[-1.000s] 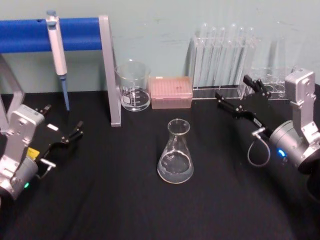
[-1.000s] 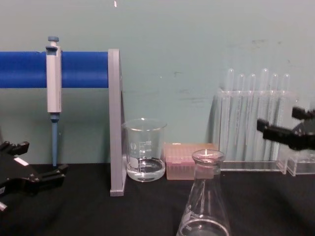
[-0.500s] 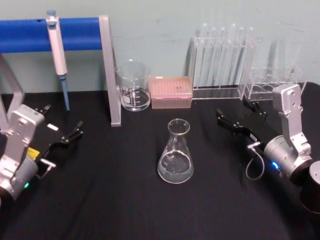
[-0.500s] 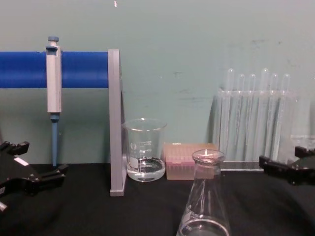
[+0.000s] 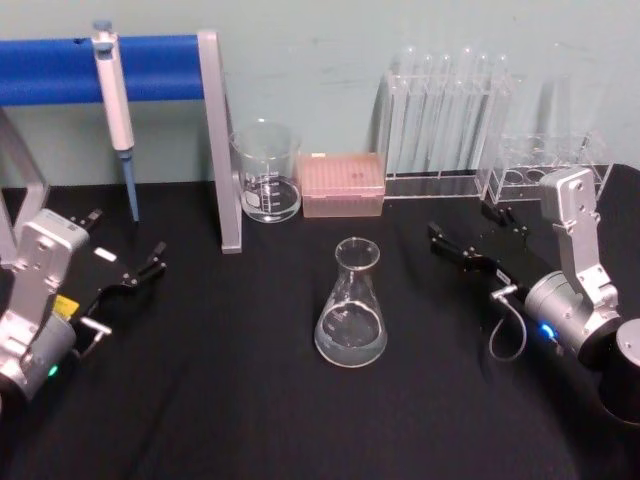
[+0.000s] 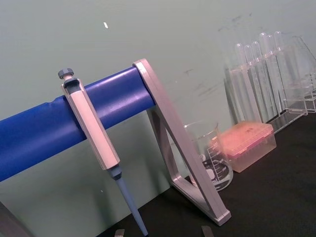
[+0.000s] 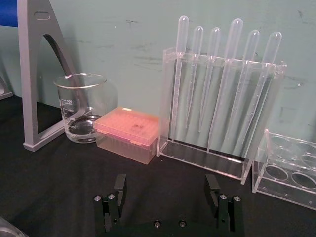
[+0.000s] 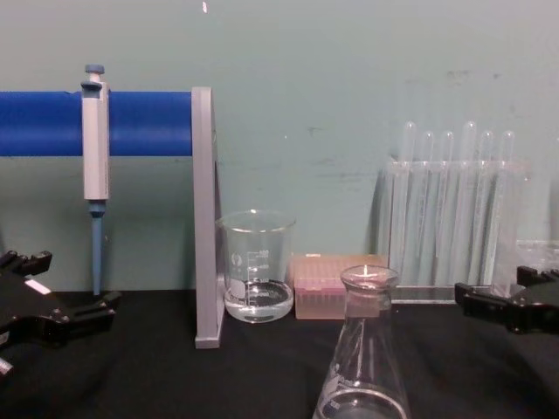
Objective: Grasp the erlenmeyer flask with one hand, shake it three times, then place it back.
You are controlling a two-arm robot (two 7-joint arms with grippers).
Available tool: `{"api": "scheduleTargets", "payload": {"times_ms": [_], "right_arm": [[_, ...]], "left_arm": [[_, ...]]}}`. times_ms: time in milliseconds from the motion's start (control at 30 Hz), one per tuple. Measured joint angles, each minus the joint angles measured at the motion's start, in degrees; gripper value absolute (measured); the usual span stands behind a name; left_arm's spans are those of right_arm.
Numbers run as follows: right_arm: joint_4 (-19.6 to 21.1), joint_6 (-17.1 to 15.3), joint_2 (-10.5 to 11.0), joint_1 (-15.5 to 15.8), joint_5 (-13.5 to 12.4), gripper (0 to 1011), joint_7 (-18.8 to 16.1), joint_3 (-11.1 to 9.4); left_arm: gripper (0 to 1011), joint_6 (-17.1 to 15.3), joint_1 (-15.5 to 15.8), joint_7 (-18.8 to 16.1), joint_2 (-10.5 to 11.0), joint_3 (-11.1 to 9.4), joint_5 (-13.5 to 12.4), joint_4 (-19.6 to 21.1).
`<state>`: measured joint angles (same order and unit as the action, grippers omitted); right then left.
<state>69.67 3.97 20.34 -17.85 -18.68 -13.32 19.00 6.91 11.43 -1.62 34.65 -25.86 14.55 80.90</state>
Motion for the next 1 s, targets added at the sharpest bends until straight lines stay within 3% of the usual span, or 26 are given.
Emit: {"api": "scheduleTargets", "payload": {"times_ms": [1000], "right_arm": [[0.1, 0.2, 0.1, 0.0, 0.0, 1000, 0.3, 0.2]], "left_arm": [[1001, 0.0, 0.0, 0.0, 0.0, 0.0, 0.0, 0.0]]}}
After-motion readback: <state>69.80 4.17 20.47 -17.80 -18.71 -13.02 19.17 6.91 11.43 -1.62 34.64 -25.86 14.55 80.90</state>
